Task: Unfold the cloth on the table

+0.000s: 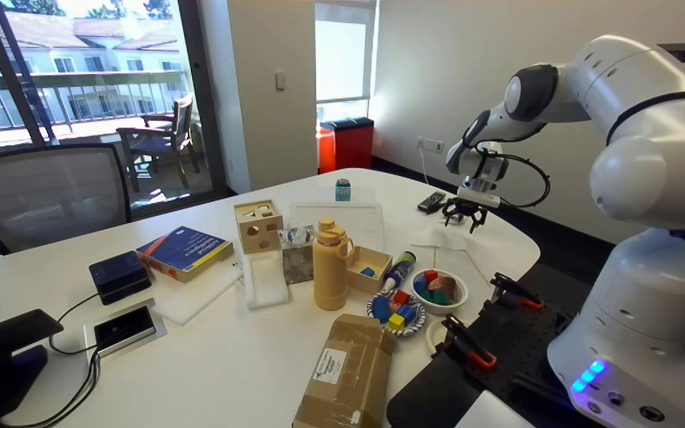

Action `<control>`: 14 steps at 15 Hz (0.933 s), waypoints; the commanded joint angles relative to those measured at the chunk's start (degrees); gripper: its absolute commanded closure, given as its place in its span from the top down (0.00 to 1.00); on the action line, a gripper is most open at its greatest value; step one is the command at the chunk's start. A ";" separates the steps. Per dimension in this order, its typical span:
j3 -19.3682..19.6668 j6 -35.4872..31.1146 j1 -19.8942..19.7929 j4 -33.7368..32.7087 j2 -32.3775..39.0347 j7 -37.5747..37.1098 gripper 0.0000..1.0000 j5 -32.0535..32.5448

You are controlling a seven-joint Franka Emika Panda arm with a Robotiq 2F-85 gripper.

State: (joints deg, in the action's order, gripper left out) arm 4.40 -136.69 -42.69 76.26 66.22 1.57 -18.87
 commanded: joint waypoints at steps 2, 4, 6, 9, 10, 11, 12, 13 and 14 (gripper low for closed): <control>0.97 1.74 1.42 -3.84 2.49 -2.08 0.72 1.11; 0.89 1.60 1.67 -4.20 2.91 -1.96 0.56 1.08; 0.93 1.50 1.94 -4.38 3.24 -1.99 0.41 1.05; 0.96 1.39 2.24 -4.38 3.69 -2.00 0.18 1.02; 0.93 1.31 2.21 -4.41 3.80 -1.93 0.12 0.97; 0.90 1.05 2.21 -3.91 3.42 -1.87 0.03 0.88; 0.86 0.77 2.23 -3.34 3.00 -1.79 0.00 0.81; 0.85 0.40 2.26 -2.79 2.57 -1.71 0.00 0.75; 0.97 -0.15 2.41 -1.85 1.97 -1.51 0.00 0.53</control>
State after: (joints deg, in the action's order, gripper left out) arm 4.46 -136.71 -41.23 73.71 69.07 1.56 -18.73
